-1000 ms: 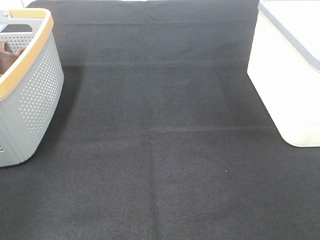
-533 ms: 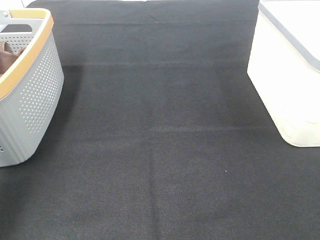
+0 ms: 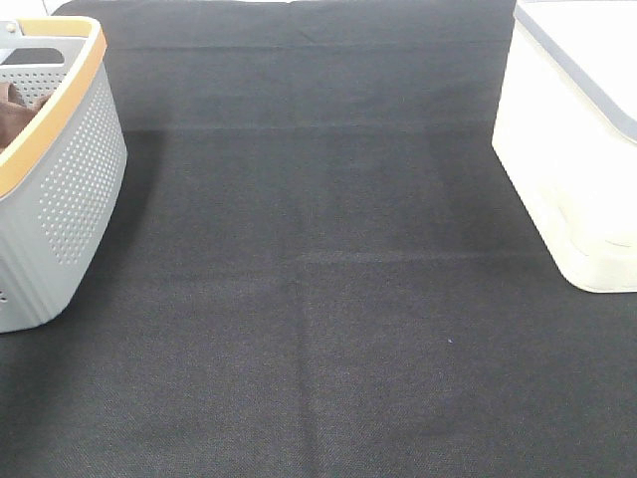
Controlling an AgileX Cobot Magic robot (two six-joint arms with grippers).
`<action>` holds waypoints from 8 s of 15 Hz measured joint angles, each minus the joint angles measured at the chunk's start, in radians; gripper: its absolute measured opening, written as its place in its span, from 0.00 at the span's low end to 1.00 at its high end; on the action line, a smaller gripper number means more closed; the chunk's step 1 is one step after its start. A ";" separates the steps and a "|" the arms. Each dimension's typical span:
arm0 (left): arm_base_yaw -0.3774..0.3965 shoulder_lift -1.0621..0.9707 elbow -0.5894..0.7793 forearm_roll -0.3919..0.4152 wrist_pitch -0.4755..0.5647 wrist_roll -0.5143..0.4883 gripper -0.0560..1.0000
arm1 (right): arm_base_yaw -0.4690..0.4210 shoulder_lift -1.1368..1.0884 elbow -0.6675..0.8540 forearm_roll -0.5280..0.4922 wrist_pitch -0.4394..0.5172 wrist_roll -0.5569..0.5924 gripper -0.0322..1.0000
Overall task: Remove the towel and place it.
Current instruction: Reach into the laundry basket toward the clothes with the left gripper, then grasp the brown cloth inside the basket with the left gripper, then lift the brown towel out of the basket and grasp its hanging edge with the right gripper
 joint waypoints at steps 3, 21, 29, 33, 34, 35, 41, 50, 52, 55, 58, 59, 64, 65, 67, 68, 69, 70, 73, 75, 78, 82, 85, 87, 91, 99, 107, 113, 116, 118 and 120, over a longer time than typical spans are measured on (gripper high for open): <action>0.048 0.130 -0.101 0.005 0.074 -0.007 0.71 | 0.000 0.000 0.000 0.000 0.000 0.000 0.62; 0.062 0.702 -0.648 0.000 0.397 -0.009 0.71 | 0.000 0.000 0.000 0.000 0.000 0.000 0.62; 0.062 0.818 -0.648 -0.064 0.387 -0.009 0.63 | 0.000 0.000 0.000 0.000 0.000 0.000 0.62; 0.062 0.819 -0.648 -0.073 0.360 0.011 0.44 | 0.000 0.000 0.000 0.000 0.000 0.000 0.62; 0.062 0.819 -0.648 -0.073 0.359 0.015 0.35 | 0.000 0.000 0.000 0.000 0.000 0.000 0.62; 0.062 0.819 -0.648 -0.074 0.359 0.017 0.30 | 0.000 0.000 0.000 0.000 0.000 0.000 0.62; 0.062 0.820 -0.648 -0.075 0.360 0.130 0.05 | 0.000 0.000 0.000 0.000 0.000 0.000 0.62; 0.062 0.522 -0.648 -0.194 0.248 0.137 0.05 | 0.000 0.000 0.000 0.000 0.000 0.000 0.62; 0.057 0.451 -0.648 -0.262 0.176 0.137 0.05 | 0.000 0.000 0.000 0.000 0.000 0.000 0.62; 0.002 0.372 -0.648 -0.316 -0.001 0.137 0.05 | 0.000 0.000 0.000 0.000 0.000 0.000 0.62; -0.086 0.334 -0.648 -0.321 -0.179 0.137 0.05 | 0.000 0.000 0.000 0.000 0.000 0.000 0.62; -0.129 0.331 -0.648 -0.322 -0.241 0.137 0.05 | 0.000 0.000 0.000 0.000 0.000 0.000 0.62; -0.317 0.331 -0.648 -0.323 -0.465 0.184 0.05 | 0.000 0.002 0.000 0.003 0.000 0.000 0.62; -0.343 0.331 -0.648 -0.323 -0.498 0.186 0.05 | 0.000 0.016 0.000 0.016 0.000 0.000 0.62; -0.400 0.331 -0.648 -0.323 -0.553 0.186 0.05 | 0.000 0.103 -0.011 0.083 -0.031 0.000 0.62; -0.419 0.332 -0.648 -0.322 -0.555 0.186 0.05 | 0.000 0.146 -0.015 0.112 -0.071 -0.012 0.62; -0.437 0.334 -0.648 -0.321 -0.555 0.186 0.05 | 0.000 0.194 -0.015 0.142 -0.116 -0.040 0.62; -0.460 0.337 -0.648 -0.321 -0.554 0.186 0.05 | 0.000 0.253 -0.015 0.181 -0.179 -0.096 0.62; -0.527 0.339 -0.648 -0.313 -0.553 0.186 0.05 | 0.004 0.432 -0.015 0.400 -0.405 -0.329 0.62; -0.569 0.339 -0.648 -0.283 -0.552 0.186 0.05 | 0.077 0.559 -0.015 0.622 -0.523 -0.579 0.62; -0.616 0.339 -0.648 -0.264 -0.533 0.187 0.05 | 0.257 0.820 -0.016 0.854 -0.736 -0.982 0.62; -0.628 0.339 -0.648 -0.261 -0.491 0.187 0.05 | 0.486 1.079 -0.140 0.923 -0.958 -1.149 0.62; -0.628 0.339 -0.648 -0.261 -0.474 0.186 0.05 | 0.540 1.232 -0.239 0.925 -1.168 -1.160 0.62; -0.628 0.339 -0.648 -0.262 -0.474 0.186 0.05 | 0.540 1.308 -0.277 0.927 -1.255 -1.158 0.62; -0.628 0.339 -0.648 -0.266 -0.474 0.183 0.05 | 0.540 1.406 -0.365 0.931 -1.258 -1.143 0.62; -0.628 0.339 -0.648 -0.261 -0.473 0.183 0.05 | 0.540 1.410 -0.375 0.933 -1.222 -1.090 0.62; -0.628 0.339 -0.648 -0.280 -0.473 0.183 0.05 | 0.540 1.420 -0.375 0.922 -1.324 -1.062 0.43; -0.628 0.339 -0.648 -0.279 -0.473 0.183 0.05 | 0.540 1.420 -0.375 0.915 -1.200 -1.012 0.54; -0.628 0.339 -0.648 -0.279 -0.473 0.183 0.05 | 0.540 1.420 -0.375 0.914 -1.200 -1.012 0.56; -0.628 0.339 -0.648 -0.279 -0.473 0.183 0.05 | 0.540 1.420 -0.375 0.913 -1.184 -1.012 0.56; -0.628 0.339 -0.648 -0.279 -0.473 0.183 0.05 | 0.540 1.420 -0.375 0.913 -1.176 -1.012 0.56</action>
